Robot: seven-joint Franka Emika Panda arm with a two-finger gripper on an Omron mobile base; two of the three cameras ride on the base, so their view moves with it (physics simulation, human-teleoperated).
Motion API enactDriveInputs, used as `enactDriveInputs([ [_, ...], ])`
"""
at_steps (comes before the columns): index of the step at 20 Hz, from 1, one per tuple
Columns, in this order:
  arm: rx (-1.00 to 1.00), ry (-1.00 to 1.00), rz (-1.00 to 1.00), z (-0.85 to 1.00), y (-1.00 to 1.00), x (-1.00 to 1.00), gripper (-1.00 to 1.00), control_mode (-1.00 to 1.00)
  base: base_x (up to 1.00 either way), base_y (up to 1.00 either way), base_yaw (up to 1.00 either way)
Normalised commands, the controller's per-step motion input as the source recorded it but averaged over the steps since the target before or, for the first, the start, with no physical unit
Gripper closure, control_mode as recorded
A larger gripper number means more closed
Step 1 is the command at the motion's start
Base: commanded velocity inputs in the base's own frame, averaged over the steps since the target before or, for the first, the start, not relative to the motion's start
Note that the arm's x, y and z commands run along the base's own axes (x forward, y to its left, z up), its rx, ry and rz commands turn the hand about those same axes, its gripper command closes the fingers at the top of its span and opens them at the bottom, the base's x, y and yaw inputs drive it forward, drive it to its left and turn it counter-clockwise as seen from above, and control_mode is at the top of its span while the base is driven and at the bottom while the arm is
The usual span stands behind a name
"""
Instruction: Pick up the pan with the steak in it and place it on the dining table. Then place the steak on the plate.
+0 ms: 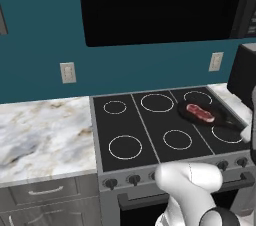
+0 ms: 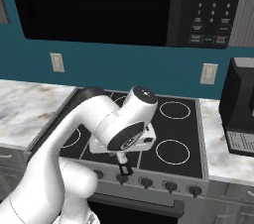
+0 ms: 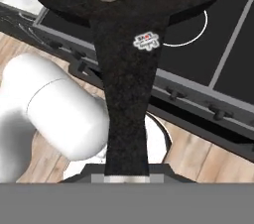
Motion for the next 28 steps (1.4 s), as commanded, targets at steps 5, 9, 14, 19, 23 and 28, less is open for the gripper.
enactDriveInputs([
  [5,0.10,-0.06,0.14,0.40,0.46,-0.18,1.00,-1.00,0.00,0.00,0.00],
  [9,0.05,-0.12,0.12,0.30,0.59,-0.28,1.00,-1.00,0.00,0.00,0.00],
  [14,0.01,-0.20,0.10,0.08,0.58,-0.50,1.00,-1.00,0.00,0.00,0.00],
  [19,-0.06,-0.38,0.07,0.00,0.48,-0.45,1.00,-1.00,0.00,0.00,0.00],
  [23,-0.08,-0.43,0.00,0.05,0.41,0.21,1.00,-1.00,0.00,0.00,0.00],
  [28,-0.06,-0.15,0.00,0.00,0.31,0.44,1.00,-1.00,0.00,0.00,0.00],
])
